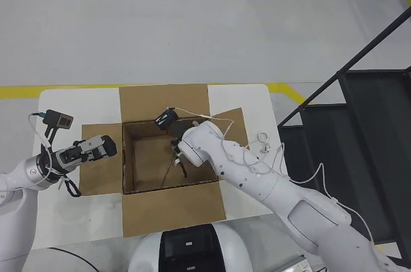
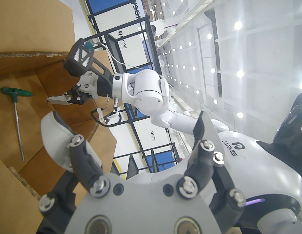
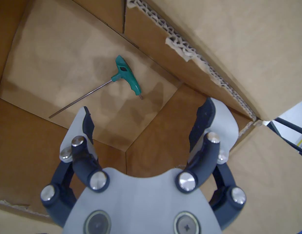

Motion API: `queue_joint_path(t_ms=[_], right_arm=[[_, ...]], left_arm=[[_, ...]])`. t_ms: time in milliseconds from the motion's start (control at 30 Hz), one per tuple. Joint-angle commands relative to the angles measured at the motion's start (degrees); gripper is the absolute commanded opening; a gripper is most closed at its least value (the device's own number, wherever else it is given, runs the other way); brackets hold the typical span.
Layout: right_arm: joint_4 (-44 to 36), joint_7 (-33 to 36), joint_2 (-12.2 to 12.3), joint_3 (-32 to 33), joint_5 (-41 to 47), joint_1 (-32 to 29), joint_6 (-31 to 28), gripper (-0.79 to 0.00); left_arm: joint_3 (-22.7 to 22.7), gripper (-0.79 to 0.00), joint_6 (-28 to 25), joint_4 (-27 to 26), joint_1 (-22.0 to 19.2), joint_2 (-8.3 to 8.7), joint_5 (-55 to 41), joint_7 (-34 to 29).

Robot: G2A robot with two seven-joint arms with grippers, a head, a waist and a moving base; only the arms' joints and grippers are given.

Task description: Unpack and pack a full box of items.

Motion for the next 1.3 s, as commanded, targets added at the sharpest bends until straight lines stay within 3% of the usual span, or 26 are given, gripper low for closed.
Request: queue_joint_path(t_ms=[0,300,833,1200,1267], right_arm=[[2.1,-0.3,-0.8,-0.3,1.7,0.9,-0.1,0.0],[11.3,-7.1,-4.8,-1.8,10.6,2.4,-1.2,0.0],[11.9,-7.6,-4.9,-1.9,10.6,2.2,-1.4,0.0],[23.5,-10.1,-7.0,-5.2,7.4,4.8,-13.7,0.0],[25.3,-11.1,-7.3,-5.2,7.4,5.4,-15.8,-0.092]], left_arm=[[0.0,0.0,0.0,0.0,0.0,0.0,0.0,0.0],[0.0,0.0,0.0,0.0,0.0,0.0,0.0,0.0],[0.0,0.0,0.0,0.0,0.0,0.0,0.0,0.0],[0.0,0.0,0.0,0.0,0.0,0.0,0.0,0.0],[0.0,0.0,0.0,0.0,0.0,0.0,0.0,0.0]])
